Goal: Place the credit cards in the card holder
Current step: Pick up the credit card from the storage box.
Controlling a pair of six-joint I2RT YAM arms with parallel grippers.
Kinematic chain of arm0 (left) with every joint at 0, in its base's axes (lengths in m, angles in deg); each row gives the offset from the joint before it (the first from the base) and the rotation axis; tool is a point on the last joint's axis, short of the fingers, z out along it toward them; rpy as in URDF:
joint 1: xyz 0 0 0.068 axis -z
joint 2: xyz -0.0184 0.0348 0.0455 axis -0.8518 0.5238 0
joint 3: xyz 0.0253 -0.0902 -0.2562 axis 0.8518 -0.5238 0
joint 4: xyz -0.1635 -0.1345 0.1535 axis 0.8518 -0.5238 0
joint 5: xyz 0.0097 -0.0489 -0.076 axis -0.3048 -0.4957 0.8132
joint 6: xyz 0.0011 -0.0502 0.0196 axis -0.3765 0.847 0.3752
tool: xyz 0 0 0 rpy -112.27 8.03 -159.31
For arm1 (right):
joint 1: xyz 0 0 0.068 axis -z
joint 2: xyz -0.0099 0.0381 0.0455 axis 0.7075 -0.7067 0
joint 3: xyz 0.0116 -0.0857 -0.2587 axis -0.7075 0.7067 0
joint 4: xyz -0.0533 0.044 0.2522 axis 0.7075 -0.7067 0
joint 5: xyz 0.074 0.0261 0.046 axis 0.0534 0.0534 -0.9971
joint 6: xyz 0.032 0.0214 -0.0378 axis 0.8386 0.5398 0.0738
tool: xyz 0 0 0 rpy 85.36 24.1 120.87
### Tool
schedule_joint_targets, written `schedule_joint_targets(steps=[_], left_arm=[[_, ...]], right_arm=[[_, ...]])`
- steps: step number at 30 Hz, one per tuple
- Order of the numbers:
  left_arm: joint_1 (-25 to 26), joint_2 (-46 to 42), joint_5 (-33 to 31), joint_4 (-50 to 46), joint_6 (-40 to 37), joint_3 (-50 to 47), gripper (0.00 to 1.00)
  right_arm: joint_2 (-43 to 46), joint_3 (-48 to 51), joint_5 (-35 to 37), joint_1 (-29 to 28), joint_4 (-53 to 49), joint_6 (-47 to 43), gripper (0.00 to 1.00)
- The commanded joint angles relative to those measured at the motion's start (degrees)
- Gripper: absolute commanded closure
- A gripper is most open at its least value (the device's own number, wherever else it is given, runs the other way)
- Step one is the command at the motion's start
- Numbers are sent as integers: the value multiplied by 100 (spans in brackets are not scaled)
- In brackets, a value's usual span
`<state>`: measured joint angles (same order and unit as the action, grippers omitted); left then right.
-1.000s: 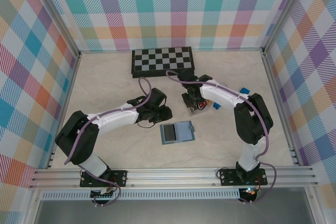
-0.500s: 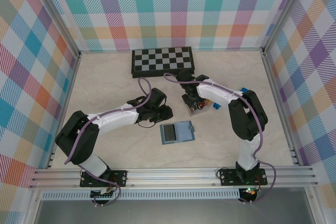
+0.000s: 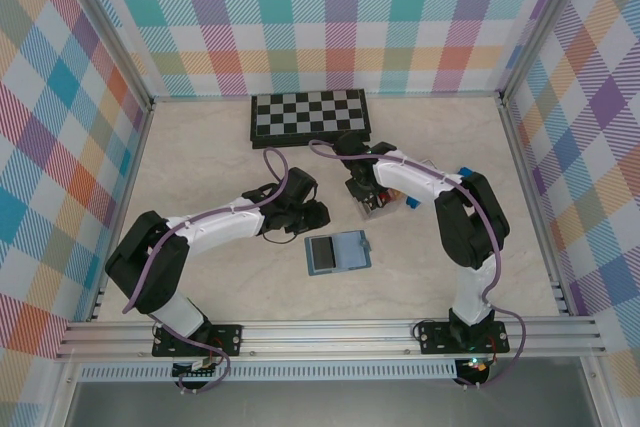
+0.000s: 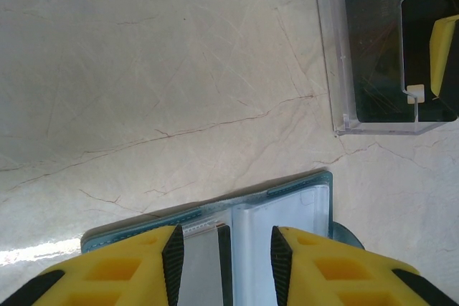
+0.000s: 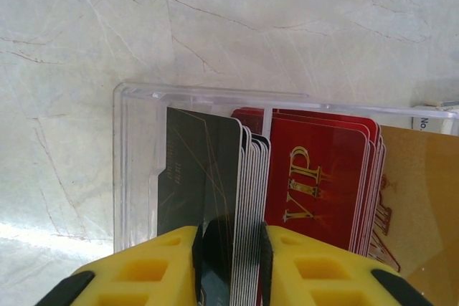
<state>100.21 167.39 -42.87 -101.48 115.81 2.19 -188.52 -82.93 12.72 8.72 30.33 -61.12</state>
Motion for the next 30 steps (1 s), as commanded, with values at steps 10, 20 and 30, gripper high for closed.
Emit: schedule_joint_targets(steps=[10, 20, 30], left_arm=[[-42, 54, 107, 121, 69, -101, 61], [-44, 31, 106, 111, 68, -92, 61], [-46, -40, 154, 145, 103, -78, 61]], right_arm=[[191, -113, 165, 2, -114, -28, 83], [408, -143, 87, 2, -198, 46, 87], [776, -109, -506, -3, -336, 321, 95]])
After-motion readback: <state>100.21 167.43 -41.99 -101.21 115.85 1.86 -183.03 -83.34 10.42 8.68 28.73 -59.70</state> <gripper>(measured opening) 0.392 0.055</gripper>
